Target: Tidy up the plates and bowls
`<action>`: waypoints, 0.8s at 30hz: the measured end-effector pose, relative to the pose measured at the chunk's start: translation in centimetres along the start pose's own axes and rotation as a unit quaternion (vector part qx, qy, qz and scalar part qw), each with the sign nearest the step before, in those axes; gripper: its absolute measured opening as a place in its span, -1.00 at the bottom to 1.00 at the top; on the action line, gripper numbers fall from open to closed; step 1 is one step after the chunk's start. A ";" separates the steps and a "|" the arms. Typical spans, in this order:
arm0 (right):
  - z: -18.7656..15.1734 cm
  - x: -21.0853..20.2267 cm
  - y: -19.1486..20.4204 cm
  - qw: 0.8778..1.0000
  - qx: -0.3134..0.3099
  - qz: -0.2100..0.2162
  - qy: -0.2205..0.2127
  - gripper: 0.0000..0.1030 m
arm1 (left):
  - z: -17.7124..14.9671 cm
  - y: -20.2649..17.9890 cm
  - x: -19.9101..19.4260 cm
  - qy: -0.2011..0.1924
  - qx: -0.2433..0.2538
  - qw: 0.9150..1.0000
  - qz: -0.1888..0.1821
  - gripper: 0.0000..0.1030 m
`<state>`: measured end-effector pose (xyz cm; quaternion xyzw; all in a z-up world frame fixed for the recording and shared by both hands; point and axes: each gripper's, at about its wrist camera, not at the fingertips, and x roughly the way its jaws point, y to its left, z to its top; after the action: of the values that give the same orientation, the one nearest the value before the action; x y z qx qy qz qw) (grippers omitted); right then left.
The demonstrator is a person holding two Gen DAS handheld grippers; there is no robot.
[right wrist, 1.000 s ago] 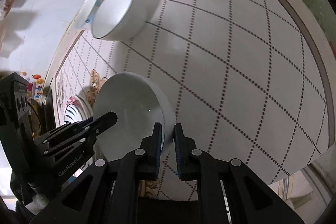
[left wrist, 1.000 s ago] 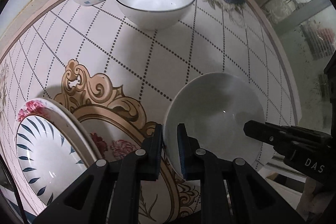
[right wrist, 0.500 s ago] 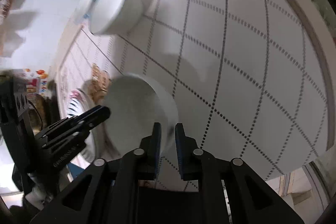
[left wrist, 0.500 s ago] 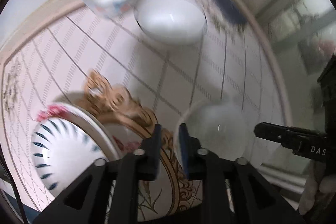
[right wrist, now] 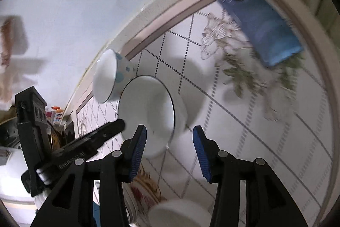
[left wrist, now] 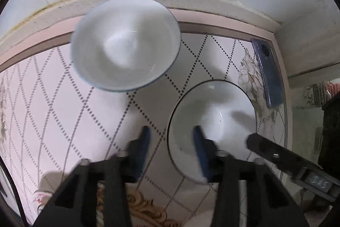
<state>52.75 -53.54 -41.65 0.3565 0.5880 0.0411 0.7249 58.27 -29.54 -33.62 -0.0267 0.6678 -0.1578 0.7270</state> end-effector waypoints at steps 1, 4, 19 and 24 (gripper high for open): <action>0.2 0.7 0.0 1.000 0.000 0.000 0.003 -0.40 | 0.0 -0.2 0.4 0.005 0.005 1.000 0.005 -0.68; 0.4 1.5 -0.2 1.000 -0.007 -0.025 -0.006 -0.75 | 0.0 -0.6 0.9 -0.003 0.016 1.000 0.021 -0.74; -6.0 -6.4 0.7 0.999 -0.029 -0.021 -0.021 -0.75 | -6.6 -2.9 -6.6 -0.021 0.055 0.998 -0.025 -0.80; -10.7 -10.0 0.4 0.999 -0.031 -0.030 -0.016 -0.75 | -10.2 -4.0 -7.8 0.000 0.072 0.996 -0.044 -0.80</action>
<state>40.41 -52.99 -33.77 0.3165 0.5849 0.0316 0.7461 47.03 -29.49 -26.22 -0.0039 0.6531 -0.2375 0.7191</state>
